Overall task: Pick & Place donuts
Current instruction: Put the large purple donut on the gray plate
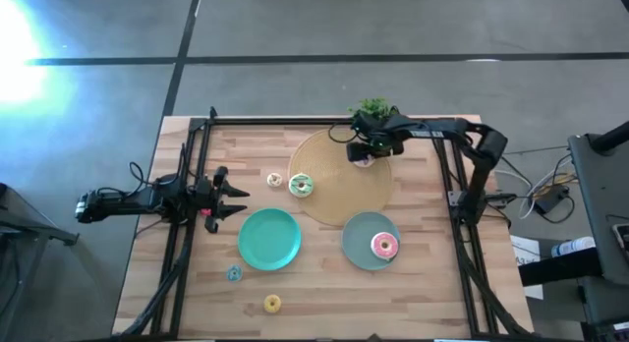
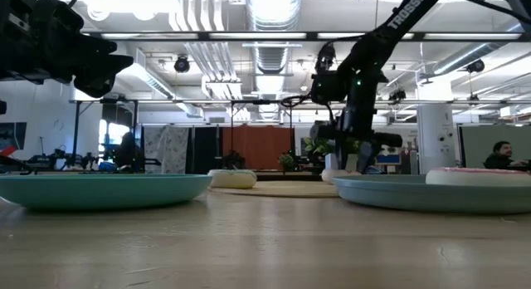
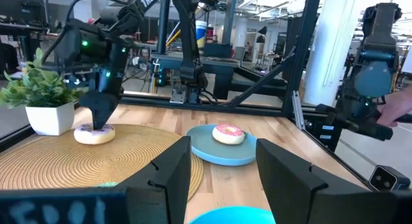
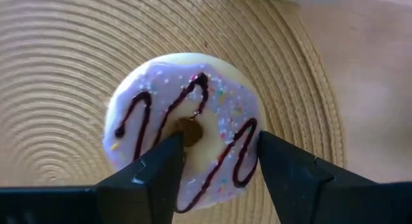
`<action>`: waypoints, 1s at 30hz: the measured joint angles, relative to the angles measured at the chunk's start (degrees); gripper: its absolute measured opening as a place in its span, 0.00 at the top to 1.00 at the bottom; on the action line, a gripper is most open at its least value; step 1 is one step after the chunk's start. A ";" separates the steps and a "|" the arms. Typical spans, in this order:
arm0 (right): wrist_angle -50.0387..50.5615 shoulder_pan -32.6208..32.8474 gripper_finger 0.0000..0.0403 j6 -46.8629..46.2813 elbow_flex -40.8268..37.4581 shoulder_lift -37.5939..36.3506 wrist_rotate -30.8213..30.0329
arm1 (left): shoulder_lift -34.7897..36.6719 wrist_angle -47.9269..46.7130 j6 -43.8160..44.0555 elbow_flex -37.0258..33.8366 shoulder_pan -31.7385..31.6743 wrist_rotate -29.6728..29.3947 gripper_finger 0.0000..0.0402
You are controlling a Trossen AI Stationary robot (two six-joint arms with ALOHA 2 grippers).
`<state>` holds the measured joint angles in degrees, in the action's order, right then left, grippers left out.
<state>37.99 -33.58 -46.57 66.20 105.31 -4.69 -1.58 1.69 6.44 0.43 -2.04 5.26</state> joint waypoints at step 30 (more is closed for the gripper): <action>-0.89 1.90 0.55 -0.87 -2.56 -2.86 -8.23 | -0.02 0.00 0.00 0.02 0.00 0.00 0.63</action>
<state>37.09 -31.68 -47.43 63.63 102.45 -12.92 -1.61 1.69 6.44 0.45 -2.04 5.26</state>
